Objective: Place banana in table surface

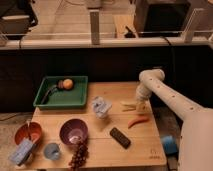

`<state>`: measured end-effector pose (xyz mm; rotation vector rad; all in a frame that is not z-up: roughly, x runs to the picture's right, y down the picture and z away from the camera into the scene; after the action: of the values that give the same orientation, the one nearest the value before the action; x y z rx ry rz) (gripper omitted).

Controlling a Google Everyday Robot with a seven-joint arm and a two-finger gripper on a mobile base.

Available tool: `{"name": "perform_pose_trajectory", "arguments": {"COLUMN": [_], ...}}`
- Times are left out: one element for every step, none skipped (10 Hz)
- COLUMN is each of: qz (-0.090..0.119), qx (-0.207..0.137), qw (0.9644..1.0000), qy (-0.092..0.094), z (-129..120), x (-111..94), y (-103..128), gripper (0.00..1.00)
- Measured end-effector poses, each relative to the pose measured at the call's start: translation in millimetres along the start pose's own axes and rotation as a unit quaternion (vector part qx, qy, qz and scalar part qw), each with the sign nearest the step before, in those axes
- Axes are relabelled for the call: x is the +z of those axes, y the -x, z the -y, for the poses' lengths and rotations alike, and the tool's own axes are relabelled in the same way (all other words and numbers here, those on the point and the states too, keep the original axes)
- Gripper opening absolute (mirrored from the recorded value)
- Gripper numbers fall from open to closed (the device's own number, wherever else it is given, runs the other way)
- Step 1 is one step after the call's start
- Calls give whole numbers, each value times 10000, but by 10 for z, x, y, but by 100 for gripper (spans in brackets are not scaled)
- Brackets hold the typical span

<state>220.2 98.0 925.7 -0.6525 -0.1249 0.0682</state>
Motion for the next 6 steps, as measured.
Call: {"name": "perform_pose_trajectory", "arguments": {"qz": [119, 258, 428, 651, 881, 953], "qx": [1, -17, -98, -210, -314, -351], "qw": [9999, 9997, 9990, 9976, 9955, 9946], "qy": [28, 18, -37, -95, -160, -194], "z": [-27, -63, -83, -95, -112, -138], "x": [12, -9, -73, -166, -257, -275], "y": [-5, -45, -35, 0, 20, -2], "gripper": [80, 80, 80, 80, 80, 80]}}
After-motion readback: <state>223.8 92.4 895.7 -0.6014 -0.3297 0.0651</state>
